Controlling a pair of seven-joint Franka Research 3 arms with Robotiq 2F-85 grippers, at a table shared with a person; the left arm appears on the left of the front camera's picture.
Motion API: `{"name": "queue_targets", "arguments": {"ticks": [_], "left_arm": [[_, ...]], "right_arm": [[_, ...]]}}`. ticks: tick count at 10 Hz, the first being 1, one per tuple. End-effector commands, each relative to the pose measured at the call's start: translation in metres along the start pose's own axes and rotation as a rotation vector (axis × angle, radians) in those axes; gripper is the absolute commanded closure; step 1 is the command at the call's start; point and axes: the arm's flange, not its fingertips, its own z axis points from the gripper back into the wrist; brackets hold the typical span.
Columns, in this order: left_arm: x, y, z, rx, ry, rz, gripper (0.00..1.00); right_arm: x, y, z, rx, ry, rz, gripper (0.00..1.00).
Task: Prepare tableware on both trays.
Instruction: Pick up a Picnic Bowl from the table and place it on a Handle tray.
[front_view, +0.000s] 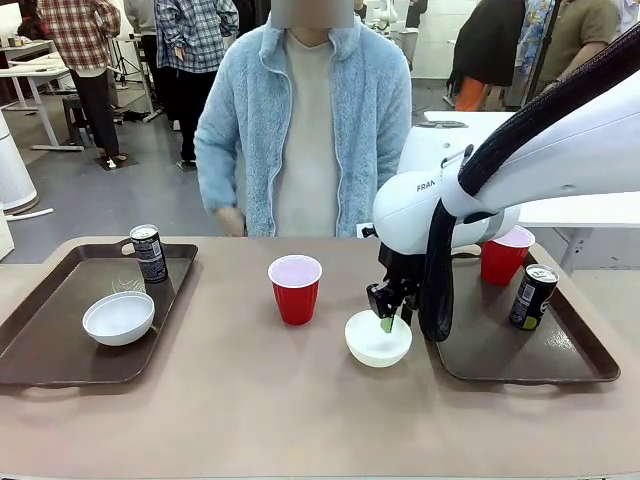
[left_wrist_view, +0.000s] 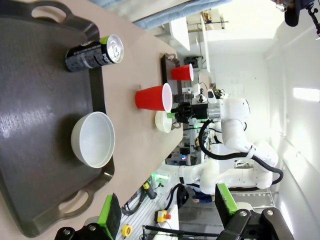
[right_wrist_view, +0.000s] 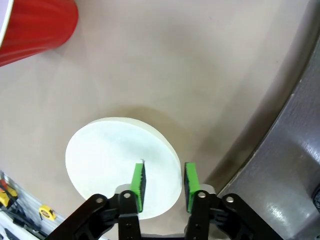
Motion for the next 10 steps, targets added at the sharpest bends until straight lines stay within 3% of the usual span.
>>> {"name": "queue_targets", "arguments": {"ticks": [1,4,6,7,8,9,10], "left_arm": [[-0.001,-0.001,0.002,-0.007,0.002,-0.003,0.0],[-0.001,-0.001,0.002,-0.007,0.002,-0.003,0.0],[-0.001,-0.001,0.002,-0.007,0.002,-0.003,0.0],[-0.001,-0.001,0.002,-0.007,0.002,-0.003,0.0],[-0.001,-0.001,0.002,-0.007,0.002,-0.003,0.0],[-0.001,-0.001,0.002,-0.007,0.002,-0.003,0.0],[-0.001,-0.001,0.002,-0.007,0.002,-0.003,0.0]], "right_arm": [[0.003,-0.001,0.003,0.033,0.017,0.01,1.0],[-0.001,0.002,0.011,0.032,0.01,0.018,1.0],[-0.03,0.006,0.034,0.059,0.053,0.09,0.99],[-0.078,0.001,0.057,0.089,0.09,0.203,0.99],[-0.112,-0.007,0.069,0.104,0.079,0.228,0.99],[-0.17,-0.02,0.077,0.069,0.037,0.169,0.99],[-0.195,-0.026,0.078,0.062,0.013,0.127,0.99]]}}
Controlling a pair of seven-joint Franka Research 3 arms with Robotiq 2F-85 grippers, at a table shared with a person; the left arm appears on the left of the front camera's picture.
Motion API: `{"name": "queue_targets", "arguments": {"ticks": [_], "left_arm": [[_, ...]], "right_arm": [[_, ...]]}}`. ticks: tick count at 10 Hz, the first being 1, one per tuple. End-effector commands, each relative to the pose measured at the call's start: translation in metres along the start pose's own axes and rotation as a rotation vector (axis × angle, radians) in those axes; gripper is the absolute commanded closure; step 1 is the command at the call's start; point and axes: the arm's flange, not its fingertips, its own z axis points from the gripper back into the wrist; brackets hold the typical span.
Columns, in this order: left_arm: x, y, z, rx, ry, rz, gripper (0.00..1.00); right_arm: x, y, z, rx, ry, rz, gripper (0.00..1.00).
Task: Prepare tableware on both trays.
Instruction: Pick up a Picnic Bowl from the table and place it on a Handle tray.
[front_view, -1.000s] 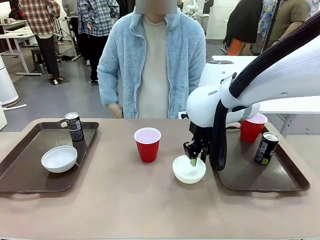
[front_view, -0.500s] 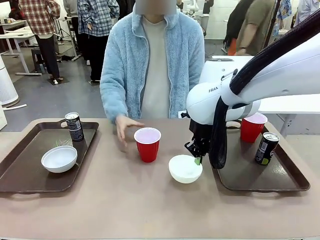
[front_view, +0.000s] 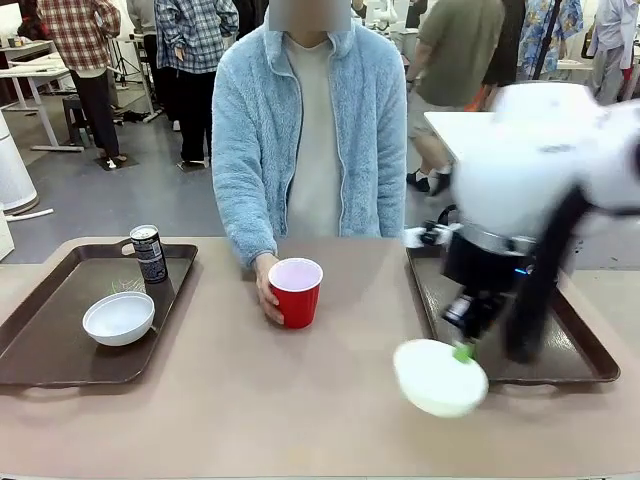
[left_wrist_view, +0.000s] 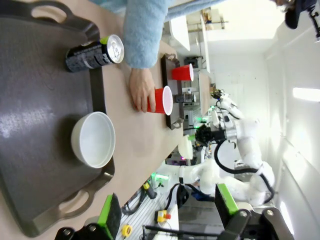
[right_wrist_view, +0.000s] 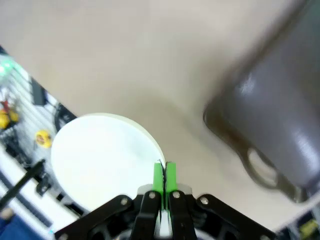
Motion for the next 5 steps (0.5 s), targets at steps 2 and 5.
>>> {"name": "queue_targets", "arguments": {"ticks": [2,5], "left_arm": [[-0.002,-0.002,0.002,-0.007,0.001,-0.004,0.0],[-0.002,-0.002,0.002,-0.007,0.001,-0.004,0.0]], "right_arm": [[-0.064,-0.006,-0.001,-0.012,-0.08,-0.07,0.99],[-0.034,-0.008,0.035,-0.004,-0.065,-0.04,0.99]]}}
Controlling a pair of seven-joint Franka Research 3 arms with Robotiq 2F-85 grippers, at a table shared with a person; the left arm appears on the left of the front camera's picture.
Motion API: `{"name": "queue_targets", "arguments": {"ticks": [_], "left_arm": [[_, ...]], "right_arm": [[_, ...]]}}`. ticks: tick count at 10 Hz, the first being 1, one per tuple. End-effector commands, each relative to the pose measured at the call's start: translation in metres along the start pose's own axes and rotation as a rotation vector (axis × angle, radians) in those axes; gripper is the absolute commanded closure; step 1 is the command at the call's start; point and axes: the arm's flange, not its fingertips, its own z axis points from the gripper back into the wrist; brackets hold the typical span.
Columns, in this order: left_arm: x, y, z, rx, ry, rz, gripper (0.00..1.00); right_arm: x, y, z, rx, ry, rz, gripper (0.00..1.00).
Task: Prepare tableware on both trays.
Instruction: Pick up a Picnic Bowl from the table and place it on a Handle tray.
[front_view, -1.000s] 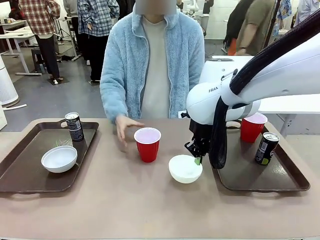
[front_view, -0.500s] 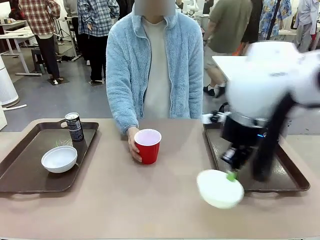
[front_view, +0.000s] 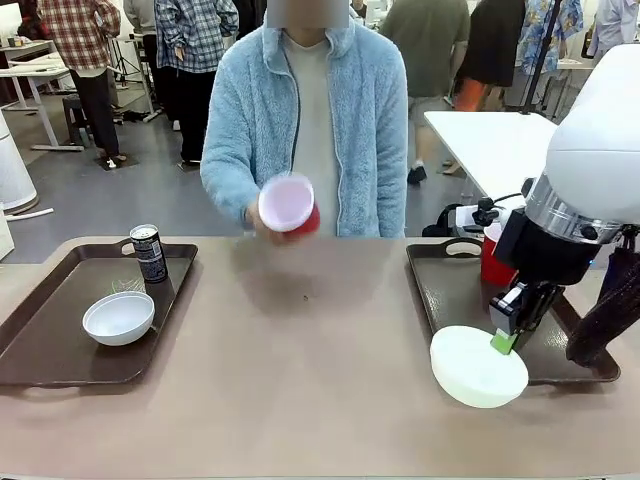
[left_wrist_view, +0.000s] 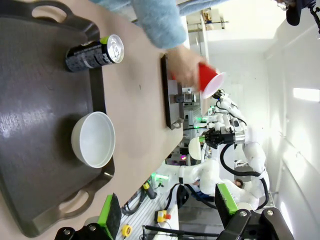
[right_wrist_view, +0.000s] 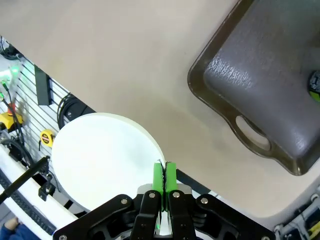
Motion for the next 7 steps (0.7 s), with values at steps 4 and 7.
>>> {"name": "queue_targets", "arguments": {"ticks": [4,7], "left_arm": [[-0.0015,-0.0019,0.0019,-0.007,0.001,-0.004,0.0],[-0.0015,-0.0019,0.0019,-0.007,0.001,-0.004,0.0]], "right_arm": [[0.0028,0.0009,-0.0047,-0.003,0.016,0.005,0.99],[0.0011,0.0004,-0.0031,0.003,0.009,0.002,0.98]]}}
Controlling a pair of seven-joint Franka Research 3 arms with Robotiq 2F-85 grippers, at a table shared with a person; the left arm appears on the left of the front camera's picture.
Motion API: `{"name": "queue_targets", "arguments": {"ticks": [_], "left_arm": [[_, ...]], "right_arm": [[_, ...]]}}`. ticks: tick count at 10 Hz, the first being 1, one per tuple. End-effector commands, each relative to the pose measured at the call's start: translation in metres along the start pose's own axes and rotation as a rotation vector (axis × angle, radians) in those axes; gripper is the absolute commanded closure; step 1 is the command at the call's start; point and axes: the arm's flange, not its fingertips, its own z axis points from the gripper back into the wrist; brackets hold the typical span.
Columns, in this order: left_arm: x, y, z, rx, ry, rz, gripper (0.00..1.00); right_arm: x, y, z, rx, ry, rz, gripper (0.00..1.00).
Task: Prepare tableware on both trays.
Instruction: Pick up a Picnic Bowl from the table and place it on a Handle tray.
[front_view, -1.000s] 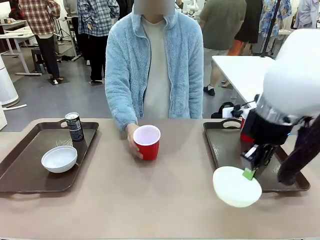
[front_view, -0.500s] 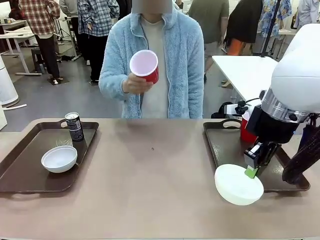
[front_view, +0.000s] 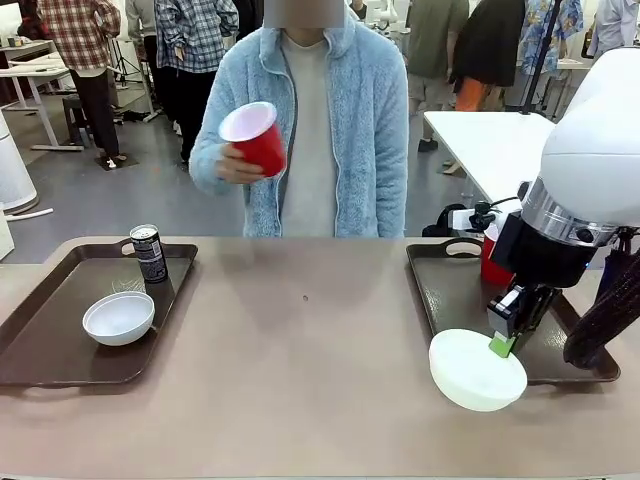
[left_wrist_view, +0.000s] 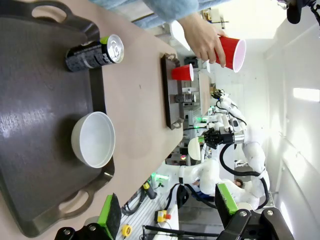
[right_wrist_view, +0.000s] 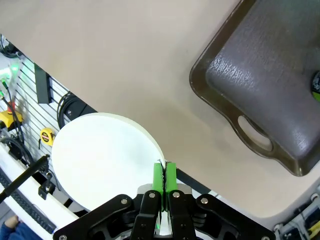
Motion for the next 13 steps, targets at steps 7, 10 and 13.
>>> {"name": "queue_targets", "arguments": {"ticks": [7,10,13], "left_arm": [[-0.002,-0.002,0.002,-0.007,0.001,-0.004,0.0],[-0.002,-0.002,0.002,-0.007,0.001,-0.004,0.0],[-0.002,-0.002,0.002,-0.007,0.001,-0.004,0.0]], "right_arm": [[0.055,-0.082,0.021,-0.043,0.024,-0.313,0.98],[0.05,-0.092,0.019,-0.042,0.009,-0.306,0.98],[0.05,-0.098,0.019,-0.035,0.004,-0.321,0.98]]}}
